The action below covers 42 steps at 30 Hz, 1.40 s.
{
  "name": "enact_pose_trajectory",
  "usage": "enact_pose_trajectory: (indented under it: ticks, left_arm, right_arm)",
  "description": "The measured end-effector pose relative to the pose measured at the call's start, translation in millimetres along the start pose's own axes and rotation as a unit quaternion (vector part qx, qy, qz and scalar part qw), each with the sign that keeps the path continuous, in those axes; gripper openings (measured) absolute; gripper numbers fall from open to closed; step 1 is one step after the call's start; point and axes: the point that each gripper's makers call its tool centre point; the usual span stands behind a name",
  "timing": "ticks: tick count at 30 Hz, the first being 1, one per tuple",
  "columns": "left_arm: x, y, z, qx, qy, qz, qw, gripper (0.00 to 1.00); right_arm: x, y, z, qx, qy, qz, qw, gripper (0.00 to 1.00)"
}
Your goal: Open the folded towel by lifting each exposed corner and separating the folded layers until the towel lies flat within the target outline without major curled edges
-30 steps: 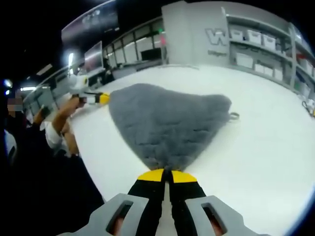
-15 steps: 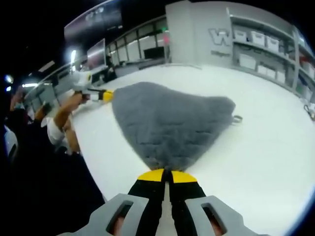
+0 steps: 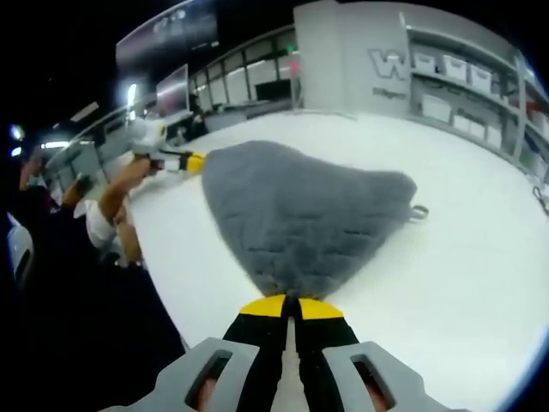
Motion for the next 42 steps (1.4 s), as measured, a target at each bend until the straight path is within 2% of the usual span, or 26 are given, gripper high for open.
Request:
enact_pose_trajectory:
  ticks: [7,11,28,42]
  left_arm:
    - [-9.0,-3.6,3.6,0.001,-0.003,0.0,1.0,0.06]
    - [-3.6,-3.0,3.1,0.0,-0.004,0.0,1.0,0.06]
    - [-5.5,-6.6,9.8,-0.012,0.001,0.009,0.9999,0.06]
    - [-8.5,-8.1,14.6,-0.018,0.005,-0.009,0.9998,0.07]
  right_arm:
    - [-6.7,1.6,0.1,-0.002,-0.004,-0.003,1.0,0.0]
    - [-9.7,2.0,-0.4,-0.003,-0.007,-0.002,1.0,0.0]
    - [-14.6,-0.2,-2.0,-0.004,-0.017,-0.006,0.9998,0.0]
    - [-22.0,-1.2,-0.2,-0.004,-0.024,-0.025,0.9994,0.0]
Point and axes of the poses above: the point that each gripper's makers call its tool centre point, and the gripper's own axes: z roughly forward along the fingers, x roughly to its right, y roughly out of its underside, and after that the axes turned 10 degrees about -x, right-handed
